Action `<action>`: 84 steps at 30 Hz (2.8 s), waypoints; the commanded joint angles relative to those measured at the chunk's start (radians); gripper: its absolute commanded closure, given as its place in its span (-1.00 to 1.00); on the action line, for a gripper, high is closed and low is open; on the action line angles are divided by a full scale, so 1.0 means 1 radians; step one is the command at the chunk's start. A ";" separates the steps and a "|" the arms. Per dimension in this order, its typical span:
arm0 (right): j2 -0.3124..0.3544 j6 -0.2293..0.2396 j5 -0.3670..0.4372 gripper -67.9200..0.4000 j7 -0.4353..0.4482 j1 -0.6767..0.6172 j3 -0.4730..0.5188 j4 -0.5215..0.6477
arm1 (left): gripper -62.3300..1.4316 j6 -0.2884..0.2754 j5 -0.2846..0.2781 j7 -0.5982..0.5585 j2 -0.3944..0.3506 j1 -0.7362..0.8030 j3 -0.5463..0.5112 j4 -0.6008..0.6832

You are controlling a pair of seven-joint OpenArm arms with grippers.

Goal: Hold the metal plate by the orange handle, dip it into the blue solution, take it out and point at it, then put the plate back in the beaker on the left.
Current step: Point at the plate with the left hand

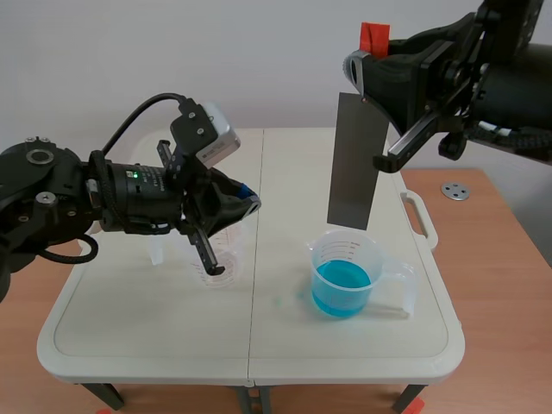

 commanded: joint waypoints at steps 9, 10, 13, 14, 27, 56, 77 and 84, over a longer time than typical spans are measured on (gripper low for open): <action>0.002 0.006 0.015 0.95 0.011 0.006 0.002 0.015 | 0.89 -0.077 0.008 -0.006 0.032 -0.032 0.010 -0.008; 0.002 0.006 0.015 0.95 0.011 0.006 0.002 0.015 | 0.89 -0.077 0.008 -0.006 0.032 -0.032 0.010 -0.008; 0.002 0.006 0.015 0.95 0.011 0.006 0.002 0.015 | 0.89 -0.077 0.008 -0.006 0.032 -0.032 0.010 -0.008; 0.002 0.006 0.015 0.95 0.011 0.006 0.002 0.015 | 0.89 -0.080 0.008 -0.002 0.032 -0.032 0.010 -0.008; 0.002 0.006 0.015 0.95 0.011 0.006 0.002 0.015 | 0.89 -0.095 0.018 0.002 0.035 -0.032 0.010 -0.008; 0.002 0.006 0.014 0.95 -0.011 0.006 0.002 0.015 | 0.89 0.033 -0.183 -0.047 -0.158 0.118 -0.135 0.097; 0.002 0.006 0.011 0.95 -0.020 -0.010 0.001 -0.022 | 0.89 0.250 -0.189 -0.352 -0.317 0.919 -0.625 0.217; 0.002 0.006 0.010 0.95 0.005 -0.010 0.001 -0.074 | 0.89 0.251 -0.189 -0.408 -0.312 1.098 -0.671 0.217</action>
